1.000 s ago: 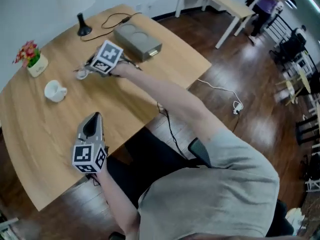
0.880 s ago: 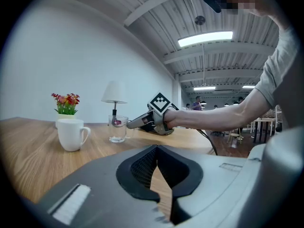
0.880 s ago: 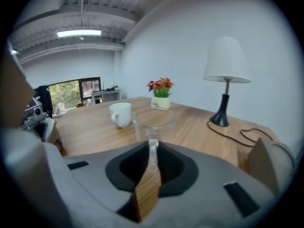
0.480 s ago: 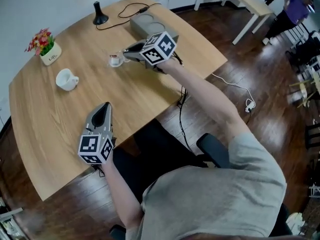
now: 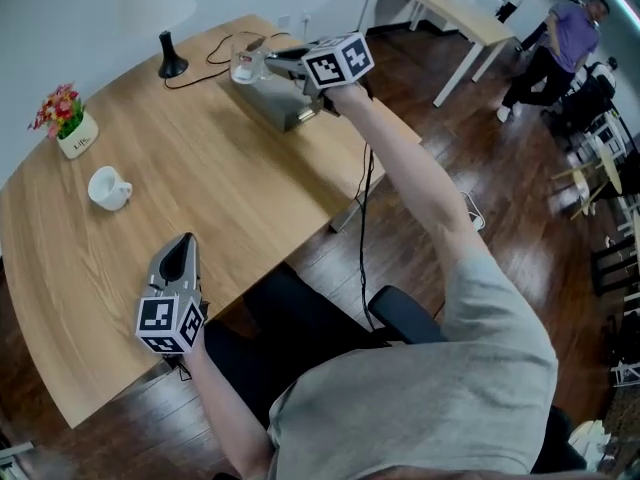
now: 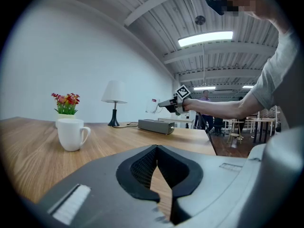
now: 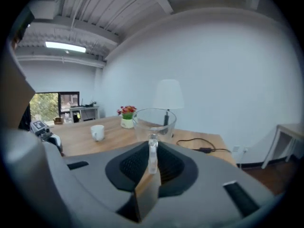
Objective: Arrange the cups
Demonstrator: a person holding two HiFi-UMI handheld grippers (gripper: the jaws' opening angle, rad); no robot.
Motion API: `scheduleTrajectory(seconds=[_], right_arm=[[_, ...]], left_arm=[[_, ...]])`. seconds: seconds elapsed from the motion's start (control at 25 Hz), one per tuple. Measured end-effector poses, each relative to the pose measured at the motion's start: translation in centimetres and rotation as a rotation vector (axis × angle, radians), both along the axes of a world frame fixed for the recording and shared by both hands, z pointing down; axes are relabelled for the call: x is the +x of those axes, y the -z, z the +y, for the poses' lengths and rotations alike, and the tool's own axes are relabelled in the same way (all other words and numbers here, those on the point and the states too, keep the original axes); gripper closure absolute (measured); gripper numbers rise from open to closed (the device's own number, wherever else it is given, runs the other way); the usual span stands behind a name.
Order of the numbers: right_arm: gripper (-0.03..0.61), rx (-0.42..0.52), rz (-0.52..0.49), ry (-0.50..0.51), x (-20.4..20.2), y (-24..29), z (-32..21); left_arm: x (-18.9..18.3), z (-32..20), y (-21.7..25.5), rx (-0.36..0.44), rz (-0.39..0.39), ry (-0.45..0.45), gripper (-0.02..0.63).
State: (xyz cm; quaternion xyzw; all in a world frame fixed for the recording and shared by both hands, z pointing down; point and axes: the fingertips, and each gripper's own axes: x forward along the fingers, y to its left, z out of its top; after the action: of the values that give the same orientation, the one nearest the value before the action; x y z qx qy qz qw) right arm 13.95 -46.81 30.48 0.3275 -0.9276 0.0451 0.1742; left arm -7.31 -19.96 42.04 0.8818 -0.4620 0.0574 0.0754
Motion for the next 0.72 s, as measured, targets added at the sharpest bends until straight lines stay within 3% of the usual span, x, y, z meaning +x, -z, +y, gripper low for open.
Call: scheduleTrajectory(seconds=[0.16,0.28,0.56,0.72], right_arm=[[0.523,-0.019,0.094,-0.149,4.3,-0.3,-6.2],[0.523,-0.054,0.143,-0.196,5.5,-1.8,-8.5],[0.523,-0.117,0.196,-0.167,4.8,-4.9,-9.5],[0.523,-0.122,0.179,-0.166,5.2,-5.1,-9.8]], left_arm=[[0.0,0.2,-0.2,-0.001,0.001,-0.001,0.605],[0.0,0.2,-0.3,-0.002,0.002,-0.002,0.606],[0.2,0.3,-0.1,0.001,0.002,-0.002,0.605],[0.2,0.4,0.0,0.003,0.0,-0.001,0.605]])
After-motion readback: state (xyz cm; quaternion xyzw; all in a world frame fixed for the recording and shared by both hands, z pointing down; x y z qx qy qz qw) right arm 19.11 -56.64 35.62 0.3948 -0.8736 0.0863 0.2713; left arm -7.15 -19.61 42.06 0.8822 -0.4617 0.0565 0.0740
